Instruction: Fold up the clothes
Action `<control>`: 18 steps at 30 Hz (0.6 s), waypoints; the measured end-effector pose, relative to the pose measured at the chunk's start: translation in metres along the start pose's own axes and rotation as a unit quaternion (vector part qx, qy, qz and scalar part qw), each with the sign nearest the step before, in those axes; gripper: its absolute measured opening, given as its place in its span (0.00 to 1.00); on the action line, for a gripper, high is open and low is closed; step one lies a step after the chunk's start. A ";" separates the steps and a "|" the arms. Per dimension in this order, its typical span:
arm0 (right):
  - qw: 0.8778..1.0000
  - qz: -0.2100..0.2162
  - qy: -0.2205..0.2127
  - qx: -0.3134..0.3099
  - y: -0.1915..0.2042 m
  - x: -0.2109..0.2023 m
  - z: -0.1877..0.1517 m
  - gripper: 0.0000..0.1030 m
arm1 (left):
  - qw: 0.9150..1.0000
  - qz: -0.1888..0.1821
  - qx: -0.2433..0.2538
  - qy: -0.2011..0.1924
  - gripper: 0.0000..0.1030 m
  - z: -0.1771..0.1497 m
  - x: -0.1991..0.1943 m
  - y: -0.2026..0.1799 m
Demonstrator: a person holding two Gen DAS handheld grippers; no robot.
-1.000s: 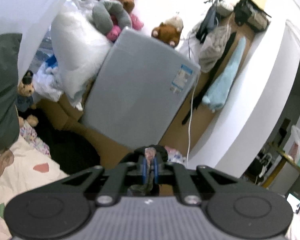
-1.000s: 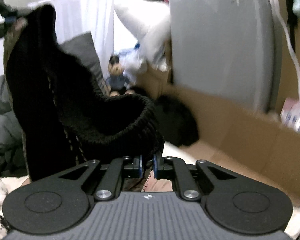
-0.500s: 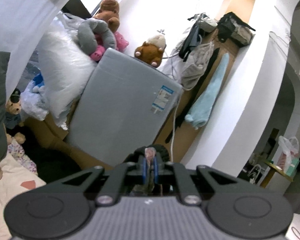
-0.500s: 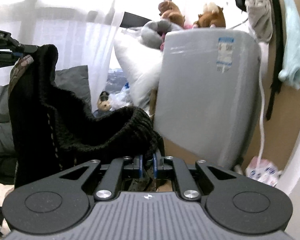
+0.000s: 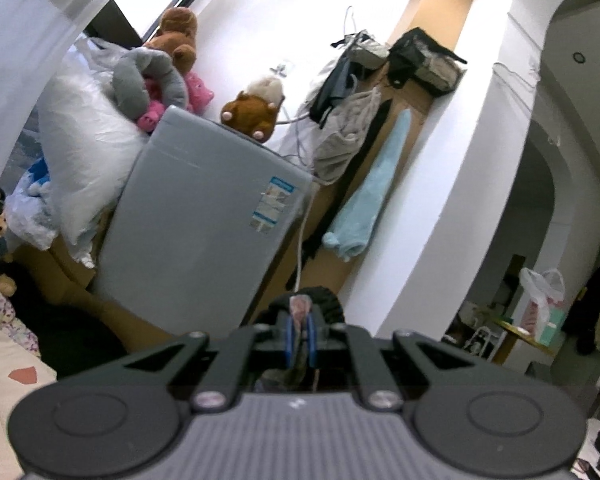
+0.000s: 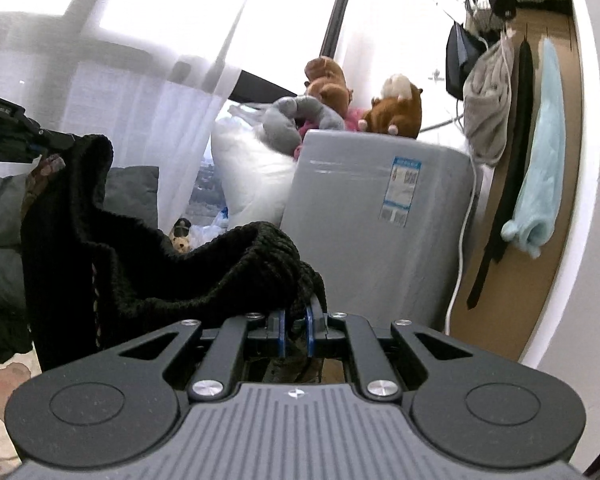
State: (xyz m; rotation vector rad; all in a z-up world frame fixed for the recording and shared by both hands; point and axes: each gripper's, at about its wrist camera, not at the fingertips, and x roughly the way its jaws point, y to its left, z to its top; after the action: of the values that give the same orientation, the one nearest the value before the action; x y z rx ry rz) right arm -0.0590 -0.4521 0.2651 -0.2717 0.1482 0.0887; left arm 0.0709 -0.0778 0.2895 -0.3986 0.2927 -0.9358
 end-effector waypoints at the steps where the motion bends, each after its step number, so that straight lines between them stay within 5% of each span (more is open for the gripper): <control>1: 1.000 0.002 -0.002 -0.002 0.000 -0.008 0.003 0.10 | 1.000 -0.002 0.001 -0.001 0.08 -0.001 -0.002 -0.002; 18: 0.998 0.056 -0.011 0.006 0.009 -0.103 0.011 0.10 | 0.999 -0.026 0.000 0.021 0.08 -0.015 -0.057 -0.055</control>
State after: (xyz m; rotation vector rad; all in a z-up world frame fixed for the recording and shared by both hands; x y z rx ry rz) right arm -0.1598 -0.4472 0.2899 -0.2506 0.1417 0.2013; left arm -0.0068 -0.0630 0.3054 -0.3877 0.3217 -0.9961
